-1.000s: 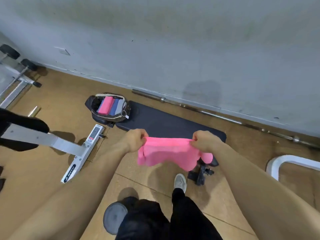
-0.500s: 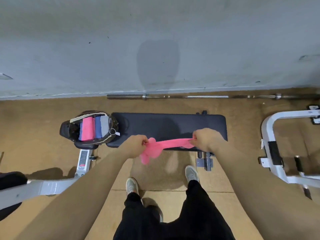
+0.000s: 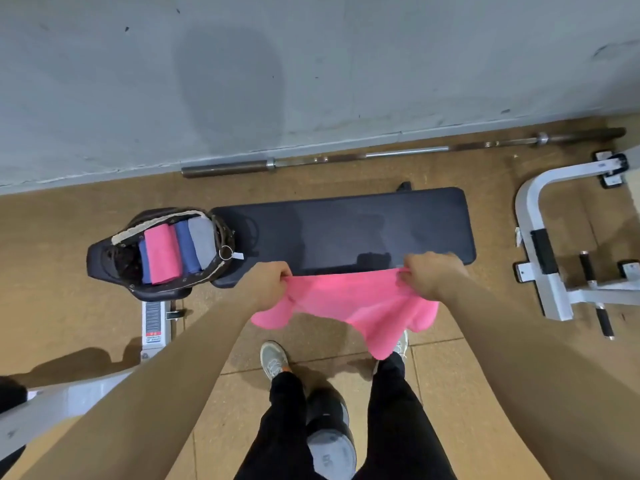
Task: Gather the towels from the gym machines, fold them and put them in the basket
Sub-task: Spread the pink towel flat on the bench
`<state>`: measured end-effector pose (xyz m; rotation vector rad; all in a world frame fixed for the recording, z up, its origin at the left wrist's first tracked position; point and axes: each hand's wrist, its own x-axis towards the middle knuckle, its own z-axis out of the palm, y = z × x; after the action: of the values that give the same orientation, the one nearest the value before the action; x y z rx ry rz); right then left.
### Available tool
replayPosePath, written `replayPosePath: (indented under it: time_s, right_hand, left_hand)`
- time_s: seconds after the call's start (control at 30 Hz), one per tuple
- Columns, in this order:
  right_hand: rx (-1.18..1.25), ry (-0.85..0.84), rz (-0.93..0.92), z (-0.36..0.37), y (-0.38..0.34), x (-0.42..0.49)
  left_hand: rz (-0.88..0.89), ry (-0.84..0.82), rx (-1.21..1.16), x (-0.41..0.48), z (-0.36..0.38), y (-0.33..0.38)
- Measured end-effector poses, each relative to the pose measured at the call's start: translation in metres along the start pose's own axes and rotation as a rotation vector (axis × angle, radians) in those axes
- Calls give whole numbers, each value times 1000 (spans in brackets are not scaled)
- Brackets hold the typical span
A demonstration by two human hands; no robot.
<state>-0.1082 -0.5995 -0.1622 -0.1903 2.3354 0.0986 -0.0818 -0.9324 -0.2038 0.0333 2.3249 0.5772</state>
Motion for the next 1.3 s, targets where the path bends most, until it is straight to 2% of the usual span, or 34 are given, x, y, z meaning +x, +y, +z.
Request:
replayPosePath:
  time_s: [0.2,0.3,0.47,0.6,0.7,0.83,0.9,1.0,1.1,1.23,1.3]
  right_hand:
    - [31,116,16,30,18,139]
    - [47,226,30,45,26,217]
    - [-25,387,50,68,34,318]
    - [-29,535,51,81,41,364]
    - [-36,592,92,90,42,385]
    - [35,748,114,109,32,385]
    - [80,849,71,124,17,372]
    - [125,903,-25,148,-22,342]
    - [117,867,-157,171,-70,314]
    - [136,663,-319,194,-130,303]
    - [133,604,-339,203,-147,307]
  left_hand:
    - [-70,305,-61,124,32,-18]
    - [-83,446,-70,199,49,-27]
    - [16,543,31,308,67,-62]
    - [100,578,130,358,61,-84]
    - [157,624,147,372,59,-96]
    - [176,720,-9,362,71,-107]
    - [194,775,-9,344,82,-112]
    - [186,850,43,307,105,-122]
    - [168,880,43,272,128,-132]
    - [125,732,101,250,142,-146]
    - [154,751,191,247,140,-147]
